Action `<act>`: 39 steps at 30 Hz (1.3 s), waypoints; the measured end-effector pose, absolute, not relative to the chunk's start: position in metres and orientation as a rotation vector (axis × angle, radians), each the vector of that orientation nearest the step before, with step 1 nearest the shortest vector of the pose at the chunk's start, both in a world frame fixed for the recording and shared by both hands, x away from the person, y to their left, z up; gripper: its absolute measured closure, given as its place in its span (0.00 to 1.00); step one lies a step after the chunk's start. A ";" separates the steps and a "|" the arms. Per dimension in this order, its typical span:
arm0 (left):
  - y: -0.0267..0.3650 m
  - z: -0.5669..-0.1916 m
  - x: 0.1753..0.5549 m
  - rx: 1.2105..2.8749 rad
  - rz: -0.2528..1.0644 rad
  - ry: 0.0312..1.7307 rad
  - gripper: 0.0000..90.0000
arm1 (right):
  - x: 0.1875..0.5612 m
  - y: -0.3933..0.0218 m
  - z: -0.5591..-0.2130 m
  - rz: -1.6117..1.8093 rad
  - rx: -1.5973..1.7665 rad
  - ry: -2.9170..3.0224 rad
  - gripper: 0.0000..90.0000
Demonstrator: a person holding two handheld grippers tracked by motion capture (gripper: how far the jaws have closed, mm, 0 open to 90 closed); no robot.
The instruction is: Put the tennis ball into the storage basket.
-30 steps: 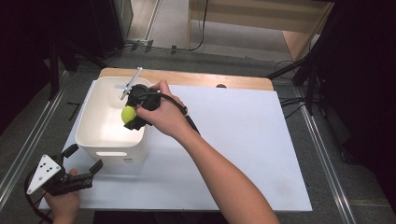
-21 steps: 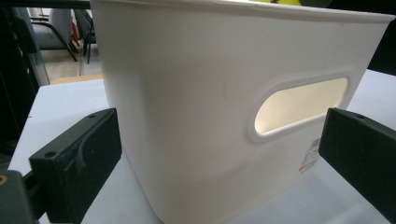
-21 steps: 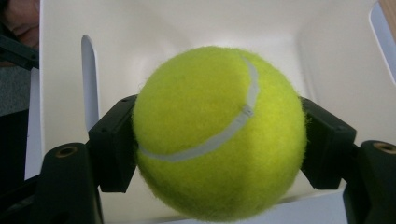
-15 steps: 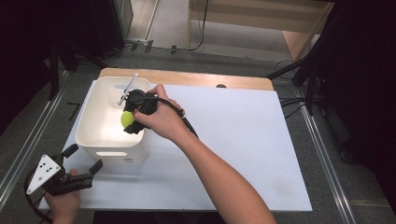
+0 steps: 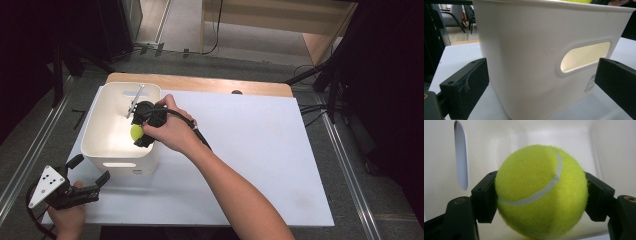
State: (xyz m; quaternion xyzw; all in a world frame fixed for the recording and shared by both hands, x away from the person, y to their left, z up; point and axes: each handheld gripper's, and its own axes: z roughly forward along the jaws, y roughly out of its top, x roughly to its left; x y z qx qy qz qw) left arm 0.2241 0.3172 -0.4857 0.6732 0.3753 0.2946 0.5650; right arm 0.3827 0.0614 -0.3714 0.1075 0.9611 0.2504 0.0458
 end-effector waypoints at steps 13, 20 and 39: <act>0.317 -0.486 0.224 1.584 0.693 0.883 0.00 | 0.383 0.058 -0.371 0.809 0.320 2.928 0.11; 0.317 -0.486 0.224 1.586 0.695 0.885 0.00 | 0.383 0.044 -0.359 0.890 0.377 2.882 0.00; 0.317 -0.486 0.224 1.584 0.696 0.883 0.00 | 0.374 0.002 -0.353 0.933 0.468 2.804 0.00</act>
